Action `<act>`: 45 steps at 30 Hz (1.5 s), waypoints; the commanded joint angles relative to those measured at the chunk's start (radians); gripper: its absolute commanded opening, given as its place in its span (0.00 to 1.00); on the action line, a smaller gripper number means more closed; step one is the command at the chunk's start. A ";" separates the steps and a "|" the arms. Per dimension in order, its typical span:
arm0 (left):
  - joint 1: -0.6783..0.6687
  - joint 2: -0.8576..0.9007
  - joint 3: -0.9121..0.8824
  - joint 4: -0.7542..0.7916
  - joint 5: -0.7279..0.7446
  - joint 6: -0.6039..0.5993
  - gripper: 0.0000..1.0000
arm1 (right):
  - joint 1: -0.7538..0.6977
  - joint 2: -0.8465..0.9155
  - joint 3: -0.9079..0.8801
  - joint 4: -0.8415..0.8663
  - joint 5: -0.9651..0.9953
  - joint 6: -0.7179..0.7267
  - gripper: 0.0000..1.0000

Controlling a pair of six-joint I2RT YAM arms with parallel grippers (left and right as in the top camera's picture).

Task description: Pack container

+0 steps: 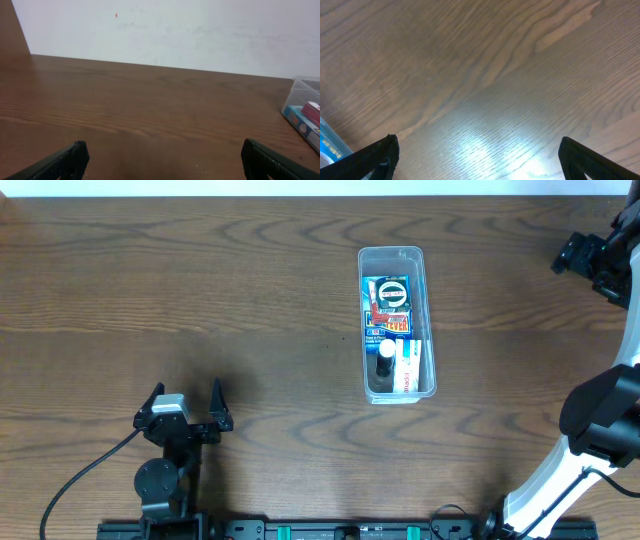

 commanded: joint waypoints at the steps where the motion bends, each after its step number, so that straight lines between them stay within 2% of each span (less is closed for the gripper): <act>1: 0.002 -0.005 -0.013 -0.040 0.004 0.010 0.98 | -0.003 0.005 0.004 -0.001 0.000 -0.004 0.99; 20: 0.002 -0.005 -0.013 -0.040 0.004 0.010 0.98 | -0.002 0.005 0.004 -0.001 0.000 -0.005 0.99; 24: 0.002 -0.005 -0.013 -0.040 0.004 0.010 0.98 | -0.002 -0.040 0.004 -0.001 0.000 -0.005 0.99; 34: 0.002 -0.005 -0.013 -0.040 0.004 0.010 0.98 | 0.011 -0.380 0.000 -0.001 0.000 -0.005 0.99; 38: 0.002 -0.005 -0.013 -0.040 0.004 0.010 0.98 | 0.071 -0.537 -0.028 -0.001 0.000 -0.005 0.99; 45: 0.002 -0.005 -0.013 -0.040 0.004 0.010 0.98 | 0.223 -0.828 -0.238 -0.002 0.001 -0.005 0.99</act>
